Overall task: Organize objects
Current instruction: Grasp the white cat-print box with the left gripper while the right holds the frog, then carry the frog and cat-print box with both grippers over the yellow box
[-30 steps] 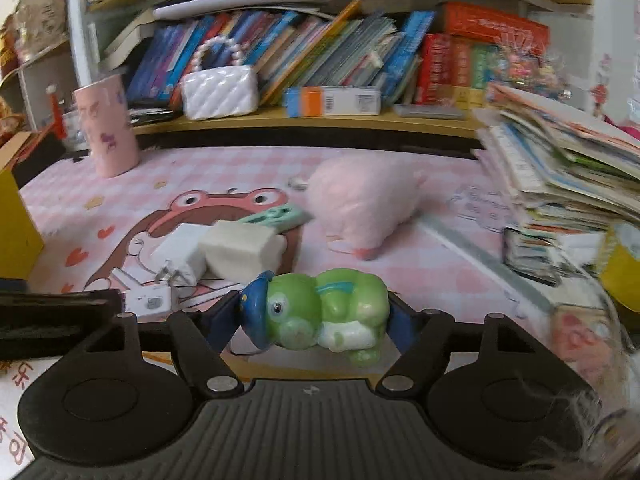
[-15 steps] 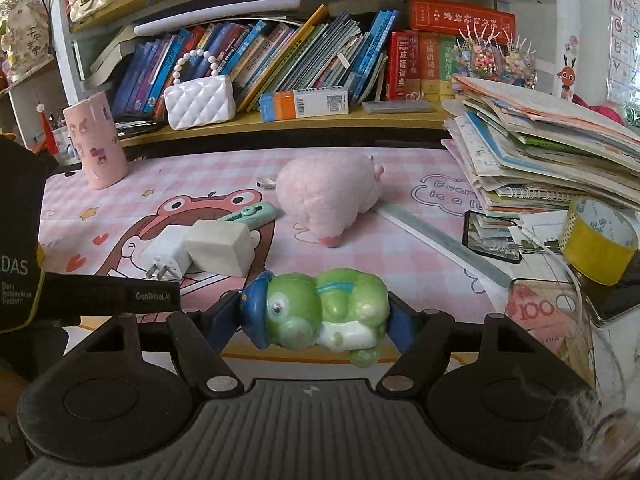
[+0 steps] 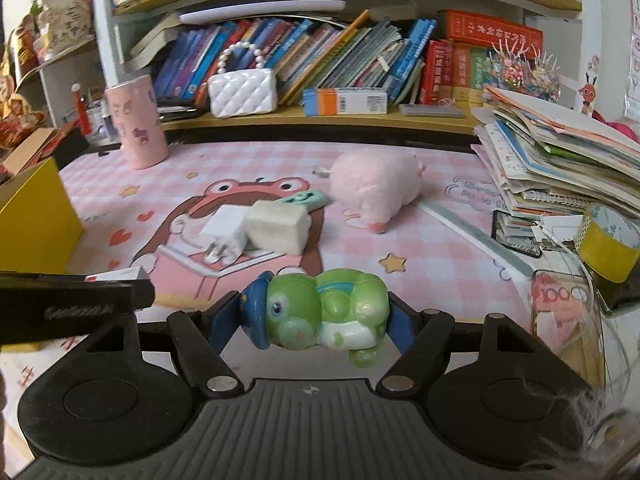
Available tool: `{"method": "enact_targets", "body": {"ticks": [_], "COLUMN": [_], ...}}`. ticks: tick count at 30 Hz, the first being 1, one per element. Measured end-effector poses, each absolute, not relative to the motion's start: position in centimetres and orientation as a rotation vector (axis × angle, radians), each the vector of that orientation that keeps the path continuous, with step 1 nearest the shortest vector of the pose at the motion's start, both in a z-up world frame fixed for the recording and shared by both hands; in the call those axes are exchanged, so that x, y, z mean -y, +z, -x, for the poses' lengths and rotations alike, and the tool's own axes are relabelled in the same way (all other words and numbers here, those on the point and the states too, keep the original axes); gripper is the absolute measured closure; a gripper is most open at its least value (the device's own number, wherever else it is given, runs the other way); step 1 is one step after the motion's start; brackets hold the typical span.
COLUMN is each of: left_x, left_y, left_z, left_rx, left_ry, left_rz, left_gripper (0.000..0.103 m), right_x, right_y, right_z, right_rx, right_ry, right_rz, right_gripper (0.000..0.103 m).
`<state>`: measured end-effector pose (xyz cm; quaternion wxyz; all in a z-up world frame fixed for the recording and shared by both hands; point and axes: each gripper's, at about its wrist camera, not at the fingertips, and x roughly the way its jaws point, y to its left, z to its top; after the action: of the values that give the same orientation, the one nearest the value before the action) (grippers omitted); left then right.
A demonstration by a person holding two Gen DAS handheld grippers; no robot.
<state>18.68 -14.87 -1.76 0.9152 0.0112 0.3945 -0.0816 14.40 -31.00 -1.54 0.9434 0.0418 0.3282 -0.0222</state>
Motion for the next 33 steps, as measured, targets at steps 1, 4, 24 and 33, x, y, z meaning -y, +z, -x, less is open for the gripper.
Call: {"method": "enact_targets", "body": {"ticks": [1,4,24,33], "left_x": [14.5,13.0,-1.8,-7.8], "left_y": [-1.6,-1.4,-0.3,0.2], "left_z": [-18.0,-16.0,-6.8,-2.5], "left_rx": [-0.808,-0.796,-0.754,-0.743], "left_ry": [-0.168,-0.167,0.004,0.073], "left_rz": [-0.025,-0.034,0.069,0.08], "left_gripper": [0.046,0.046,0.046,0.046], "right_x": [30.6,29.5,14.5,7.9], "right_y": [-1.5,-1.4,-0.9,-0.9], "right_z": [-14.0,-12.9,-6.4,-3.0], "right_rx": [-0.673,-0.683,-0.717,-0.724], "right_ry": [-0.044,-0.038,0.15,0.232], "right_rz": [-0.081,-0.071,0.035,0.053], "right_gripper": [0.03,0.03,0.03,0.03]}}
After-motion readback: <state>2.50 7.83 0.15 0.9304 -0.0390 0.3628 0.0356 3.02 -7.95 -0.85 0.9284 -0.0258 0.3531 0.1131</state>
